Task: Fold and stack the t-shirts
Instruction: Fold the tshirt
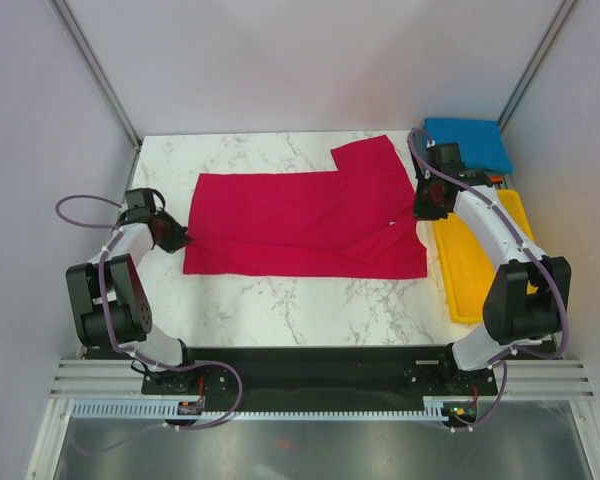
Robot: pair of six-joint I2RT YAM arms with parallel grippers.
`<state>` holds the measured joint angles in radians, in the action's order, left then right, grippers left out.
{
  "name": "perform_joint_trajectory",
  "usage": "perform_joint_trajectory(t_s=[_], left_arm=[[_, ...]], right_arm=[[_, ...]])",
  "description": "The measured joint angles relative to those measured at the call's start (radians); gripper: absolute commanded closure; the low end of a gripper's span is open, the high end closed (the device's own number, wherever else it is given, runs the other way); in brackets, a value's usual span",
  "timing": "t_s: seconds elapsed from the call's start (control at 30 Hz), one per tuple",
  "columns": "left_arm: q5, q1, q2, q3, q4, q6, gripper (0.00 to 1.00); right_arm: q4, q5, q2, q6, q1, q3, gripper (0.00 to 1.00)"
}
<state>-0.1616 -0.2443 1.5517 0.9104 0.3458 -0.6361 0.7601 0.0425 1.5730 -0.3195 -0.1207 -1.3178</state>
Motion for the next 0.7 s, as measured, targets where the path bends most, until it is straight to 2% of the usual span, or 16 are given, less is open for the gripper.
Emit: perform_joint_trajectory(t_s=[0.7], left_arm=[[0.076,0.045,0.088,0.074,0.019,0.0,0.98]], right_arm=[[-0.013,0.034,0.132,0.032,-0.005,-0.176,1.0]])
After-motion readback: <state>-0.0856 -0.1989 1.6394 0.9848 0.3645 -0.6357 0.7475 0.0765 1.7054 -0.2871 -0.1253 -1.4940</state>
